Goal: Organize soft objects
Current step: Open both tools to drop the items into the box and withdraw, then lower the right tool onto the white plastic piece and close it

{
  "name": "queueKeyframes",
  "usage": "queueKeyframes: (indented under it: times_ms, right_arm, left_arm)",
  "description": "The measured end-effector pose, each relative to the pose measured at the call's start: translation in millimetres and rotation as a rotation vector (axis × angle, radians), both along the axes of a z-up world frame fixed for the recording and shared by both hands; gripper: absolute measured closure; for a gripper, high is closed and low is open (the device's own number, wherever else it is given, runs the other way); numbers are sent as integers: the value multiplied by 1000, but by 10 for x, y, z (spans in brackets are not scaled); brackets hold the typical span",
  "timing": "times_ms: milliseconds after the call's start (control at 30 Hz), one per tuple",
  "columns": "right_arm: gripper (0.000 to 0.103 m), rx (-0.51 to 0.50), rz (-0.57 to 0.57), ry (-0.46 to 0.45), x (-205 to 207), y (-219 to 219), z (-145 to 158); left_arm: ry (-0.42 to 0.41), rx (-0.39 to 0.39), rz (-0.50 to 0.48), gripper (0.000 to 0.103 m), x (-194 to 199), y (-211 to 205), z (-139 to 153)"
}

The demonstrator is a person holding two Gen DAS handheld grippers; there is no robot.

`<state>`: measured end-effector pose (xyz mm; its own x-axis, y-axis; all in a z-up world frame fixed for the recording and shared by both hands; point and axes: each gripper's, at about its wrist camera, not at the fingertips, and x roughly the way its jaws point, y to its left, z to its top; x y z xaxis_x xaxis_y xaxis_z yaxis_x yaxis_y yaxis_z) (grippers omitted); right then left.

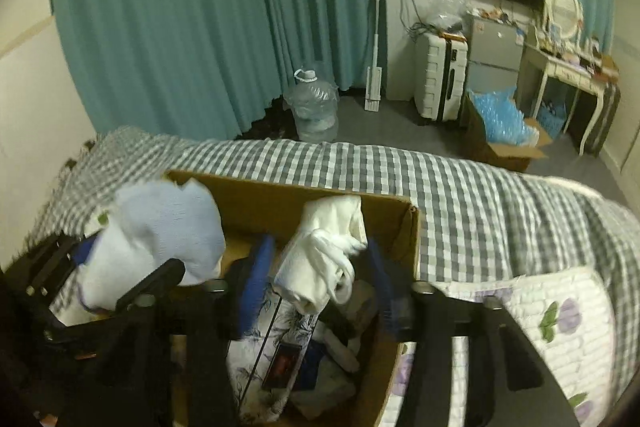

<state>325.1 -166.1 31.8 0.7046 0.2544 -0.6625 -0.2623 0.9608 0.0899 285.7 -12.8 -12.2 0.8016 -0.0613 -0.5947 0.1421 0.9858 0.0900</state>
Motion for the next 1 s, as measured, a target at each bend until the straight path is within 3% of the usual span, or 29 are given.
queueKeyframes:
  times_ms: [33, 100, 333, 433, 533, 567, 600, 700, 833, 1000]
  right_arm:
    - [25, 12, -12, -2, 0, -45, 13]
    - [24, 26, -35, -21, -48, -107, 81]
    - [16, -28, -79, -107, -478, -251, 673]
    - [11, -61, -76, -165, -836, -279, 1048]
    - [11, -98, -71, -217, -1247, -293, 1432]
    - [10, -109, -74, -238, -1384, -287, 1539]
    - [9, -123, -86, -263, -1535, -291, 1656]
    - [2, -138, -119, -345, -2068, -321, 1978]
    - [1, -128, -120, -391, -2702, -330, 2278]
    - [1, -128, -97, -415, -3253, -244, 2370]
  left_arm:
    - [-5, -3, 9, 37, 3, 14, -5]
    - [-14, -22, 15, 28, -11, 49, 23]
    - [-82, 7, 44, 28, -252, 38, 454]
    - [-213, 20, 96, 28, -593, 82, 859]
    - [-284, 3, 79, 27, -986, 142, 1326]
    - [-311, -3, 72, 25, -1143, 164, 1485]
    - [-338, -5, 73, 15, -1287, 175, 1615]
    - [-424, -12, 75, 13, -1796, 199, 1964]
    - [-479, -48, 105, 12, -2334, 262, 2236]
    - [-490, -72, 90, 12, -2811, 282, 2342]
